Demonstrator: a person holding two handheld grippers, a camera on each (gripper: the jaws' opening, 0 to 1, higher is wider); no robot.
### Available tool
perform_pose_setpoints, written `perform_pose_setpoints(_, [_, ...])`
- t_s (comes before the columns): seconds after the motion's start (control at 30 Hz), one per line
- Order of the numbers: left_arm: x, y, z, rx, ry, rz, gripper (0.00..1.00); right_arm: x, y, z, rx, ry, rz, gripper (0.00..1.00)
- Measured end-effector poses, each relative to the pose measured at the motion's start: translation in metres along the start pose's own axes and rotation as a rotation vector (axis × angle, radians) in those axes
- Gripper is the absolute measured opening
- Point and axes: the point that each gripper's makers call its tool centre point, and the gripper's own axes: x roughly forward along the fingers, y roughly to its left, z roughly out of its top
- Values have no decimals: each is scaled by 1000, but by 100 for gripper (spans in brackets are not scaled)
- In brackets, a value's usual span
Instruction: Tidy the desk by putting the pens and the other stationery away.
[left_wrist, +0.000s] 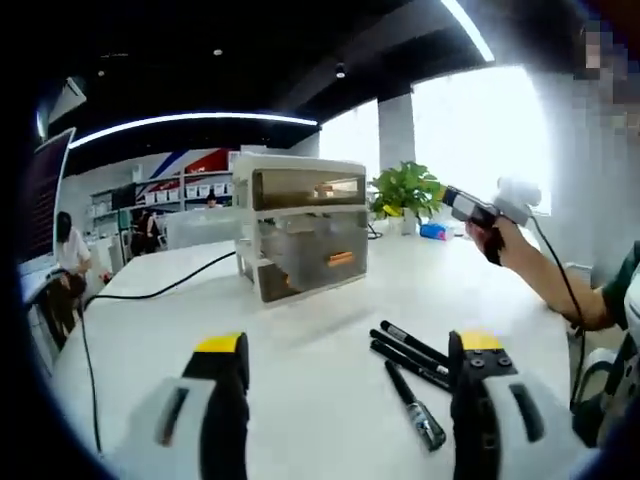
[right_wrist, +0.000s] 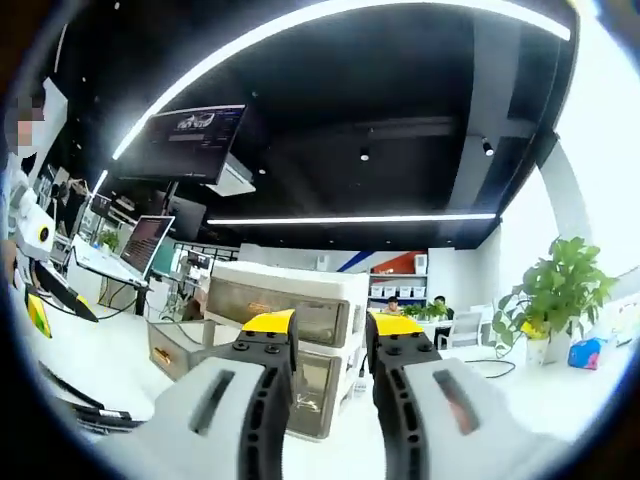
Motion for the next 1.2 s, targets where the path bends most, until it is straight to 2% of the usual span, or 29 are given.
perform_pose_setpoints(0.13, [-1,-23,-26,5,75,-56,78,0,-1,-3,-16,5,-4,34])
perform_pose_setpoints(0.27, [0,-41,-39,-34,75,-81,71,1,2,-6,-28,20,10,35])
perform_pose_setpoints(0.37, [-1,-44,-49,-34,94,-67,68,2,5,-6,-27,20,21,35])
perform_pose_setpoints(0.43, [-3,-45,-52,-32,98,-67,66,1,5,-4,-24,7,21,35])
perform_pose_setpoints(0.53, [-4,-45,-49,-40,73,-65,62,0,4,1,-28,-13,14,34])
perform_pose_setpoints(0.6, [-4,-46,-49,-52,71,-65,56,0,5,3,-25,-16,24,31])
perform_pose_setpoints(0.9, [-3,-53,-61,-74,145,-52,39,-1,4,1,-9,-5,21,31])
perform_pose_setpoints(1.0, [-2,-54,-63,-91,152,-51,37,0,5,0,-4,-1,27,31])
perform_pose_setpoints(1.1, [-3,-52,-65,-117,163,-32,28,0,5,-2,16,7,31,31])
perform_pose_setpoints(1.17, [-3,-50,-65,-107,166,-20,24,0,4,-7,43,25,28,30])
perform_pose_setpoints(1.2, [-3,-47,-66,-86,171,7,21,0,3,-8,49,30,26,29])
